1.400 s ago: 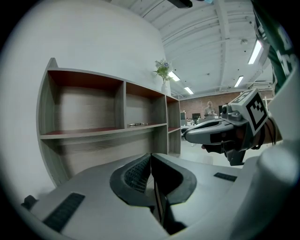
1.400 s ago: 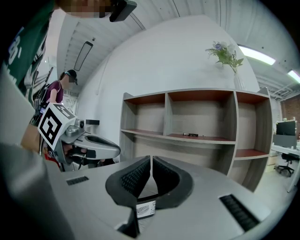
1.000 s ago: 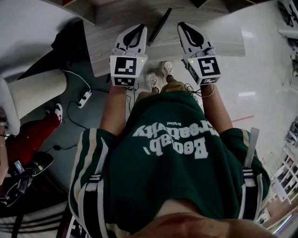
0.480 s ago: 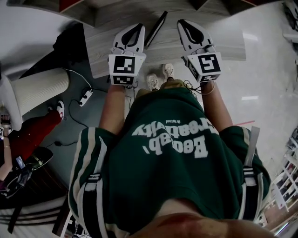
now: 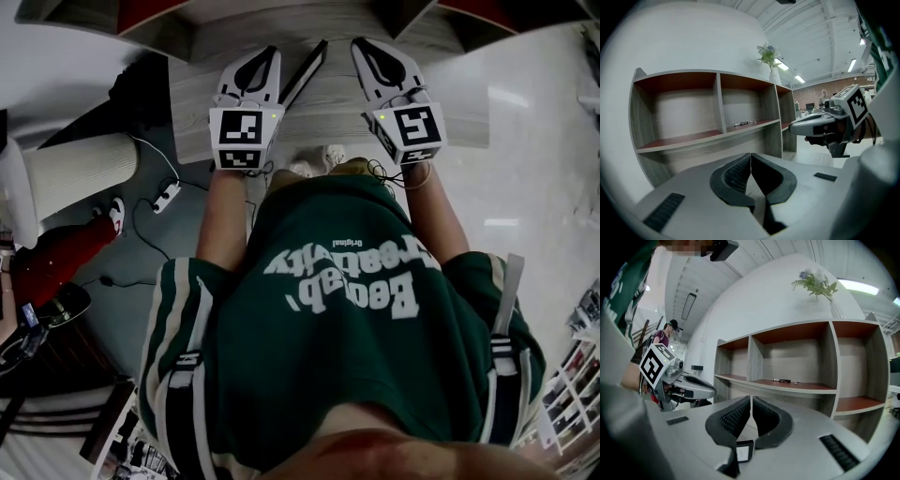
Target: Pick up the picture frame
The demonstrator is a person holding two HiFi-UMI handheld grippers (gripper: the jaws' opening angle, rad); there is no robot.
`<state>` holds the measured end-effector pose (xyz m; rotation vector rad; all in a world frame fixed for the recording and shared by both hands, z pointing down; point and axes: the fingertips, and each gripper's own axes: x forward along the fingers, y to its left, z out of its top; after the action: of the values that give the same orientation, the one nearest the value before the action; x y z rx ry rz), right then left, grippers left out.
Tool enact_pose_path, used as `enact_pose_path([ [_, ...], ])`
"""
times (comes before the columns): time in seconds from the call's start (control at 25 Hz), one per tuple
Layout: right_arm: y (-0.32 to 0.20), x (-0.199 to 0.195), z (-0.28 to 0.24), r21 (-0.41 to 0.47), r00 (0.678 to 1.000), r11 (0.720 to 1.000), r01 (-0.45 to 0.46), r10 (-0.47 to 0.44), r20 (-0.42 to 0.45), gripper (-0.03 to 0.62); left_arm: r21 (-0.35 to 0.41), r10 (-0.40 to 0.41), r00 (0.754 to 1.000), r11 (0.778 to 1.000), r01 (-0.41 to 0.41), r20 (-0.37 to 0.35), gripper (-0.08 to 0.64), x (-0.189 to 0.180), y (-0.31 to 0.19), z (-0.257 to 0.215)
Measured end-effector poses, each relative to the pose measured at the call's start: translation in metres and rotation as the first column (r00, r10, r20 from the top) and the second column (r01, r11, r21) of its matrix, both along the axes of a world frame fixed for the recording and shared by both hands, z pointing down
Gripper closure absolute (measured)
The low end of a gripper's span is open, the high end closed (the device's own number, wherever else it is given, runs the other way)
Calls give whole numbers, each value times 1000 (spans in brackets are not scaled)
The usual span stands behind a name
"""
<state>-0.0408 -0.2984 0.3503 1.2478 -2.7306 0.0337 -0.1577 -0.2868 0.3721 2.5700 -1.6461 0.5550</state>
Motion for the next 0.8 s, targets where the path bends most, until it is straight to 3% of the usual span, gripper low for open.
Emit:
enact_pose_path([
  [0.16,-9,8,9,-18,999,999,47,-47,-15,551,-2,-28,1000,1000,28,11,540,13,-11,5],
  [0.44,-23,20,19,9,995,996,90,-91,33,552,19,-70,998,997,70,6,540,27,-17,11],
  [0.8,-35,14,18,16,992,994,108,-109,61,552,12,-96,995,995,95,36,540,20,-19,13],
])
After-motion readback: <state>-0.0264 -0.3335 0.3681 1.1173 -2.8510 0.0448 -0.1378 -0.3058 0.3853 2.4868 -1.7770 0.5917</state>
